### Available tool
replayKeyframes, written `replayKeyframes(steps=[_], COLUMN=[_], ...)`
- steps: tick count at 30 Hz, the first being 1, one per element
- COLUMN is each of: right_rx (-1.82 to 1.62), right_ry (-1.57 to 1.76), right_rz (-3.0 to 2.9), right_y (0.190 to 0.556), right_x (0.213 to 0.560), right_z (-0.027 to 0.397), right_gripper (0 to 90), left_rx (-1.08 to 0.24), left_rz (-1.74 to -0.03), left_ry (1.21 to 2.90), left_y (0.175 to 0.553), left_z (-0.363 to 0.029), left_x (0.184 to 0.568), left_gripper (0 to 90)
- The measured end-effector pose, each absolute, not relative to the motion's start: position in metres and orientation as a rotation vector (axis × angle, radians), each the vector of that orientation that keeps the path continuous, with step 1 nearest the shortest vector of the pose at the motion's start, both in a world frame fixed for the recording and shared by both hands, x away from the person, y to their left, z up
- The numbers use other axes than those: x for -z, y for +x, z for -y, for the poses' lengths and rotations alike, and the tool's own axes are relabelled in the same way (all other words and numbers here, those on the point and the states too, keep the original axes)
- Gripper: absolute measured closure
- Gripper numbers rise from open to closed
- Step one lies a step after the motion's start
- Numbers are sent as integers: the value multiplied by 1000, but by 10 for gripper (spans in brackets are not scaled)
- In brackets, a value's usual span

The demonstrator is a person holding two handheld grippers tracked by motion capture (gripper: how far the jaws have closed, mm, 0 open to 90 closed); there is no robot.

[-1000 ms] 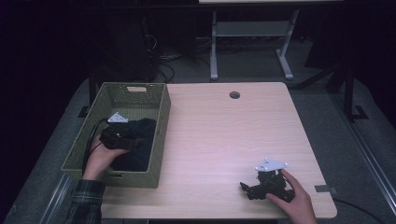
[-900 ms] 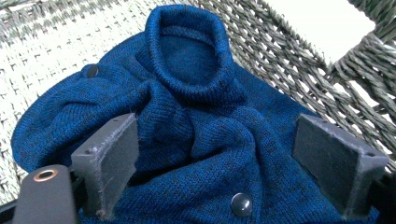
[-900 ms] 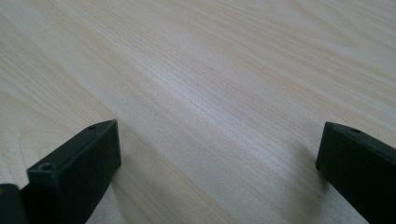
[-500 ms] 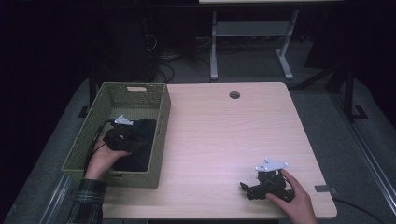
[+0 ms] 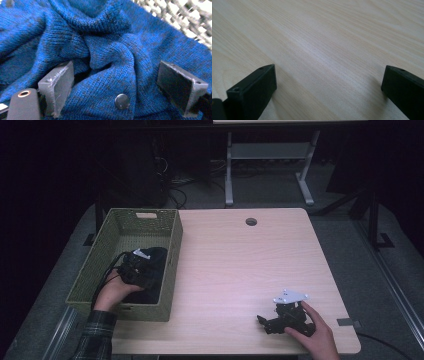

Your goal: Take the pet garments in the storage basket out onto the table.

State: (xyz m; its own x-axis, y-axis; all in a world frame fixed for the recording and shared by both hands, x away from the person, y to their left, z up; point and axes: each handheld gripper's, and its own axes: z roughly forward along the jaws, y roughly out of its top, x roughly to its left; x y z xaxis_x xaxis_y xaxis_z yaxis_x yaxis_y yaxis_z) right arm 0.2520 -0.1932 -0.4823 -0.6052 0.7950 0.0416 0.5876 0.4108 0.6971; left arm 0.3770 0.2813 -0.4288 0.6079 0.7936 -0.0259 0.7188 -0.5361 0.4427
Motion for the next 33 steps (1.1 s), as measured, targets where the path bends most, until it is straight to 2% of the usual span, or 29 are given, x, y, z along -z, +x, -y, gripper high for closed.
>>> replayKeyframes(steps=[8,11,13,14,18,21,26,33], right_rx=[-994,-994,-994,-994,-994,-994,-994,-994], right_ry=[1202,1202,1202,1202,1201,1201,1201,1202], right_rz=[-2374,-2374,-2374,-2374,-2374,-2374,-2374,-2374], right_y=[252,252,252,252,252,252,252,252], right_x=[482,482,482,482,482,482,482,482], right_z=[193,193,193,193,193,193,193,193], right_gripper=[0,0,0,0,0,0,0,0], left_rx=[-203,-176,-156,-136,-54,-21,1,-37], left_rz=[-1226,-1261,-1278,-1292,-1310,-1316,-1313,-1309], left_ry=[2475,2472,2479,2476,2467,2467,2462,2332], left_y=[380,381,382,382,381,381,383,382], left_z=[-279,-280,-281,-282,-282,-283,-285,-294], left_x=[436,435,434,432,427,426,422,410], left_gripper=[132,153,269,269,620,699,723,724])
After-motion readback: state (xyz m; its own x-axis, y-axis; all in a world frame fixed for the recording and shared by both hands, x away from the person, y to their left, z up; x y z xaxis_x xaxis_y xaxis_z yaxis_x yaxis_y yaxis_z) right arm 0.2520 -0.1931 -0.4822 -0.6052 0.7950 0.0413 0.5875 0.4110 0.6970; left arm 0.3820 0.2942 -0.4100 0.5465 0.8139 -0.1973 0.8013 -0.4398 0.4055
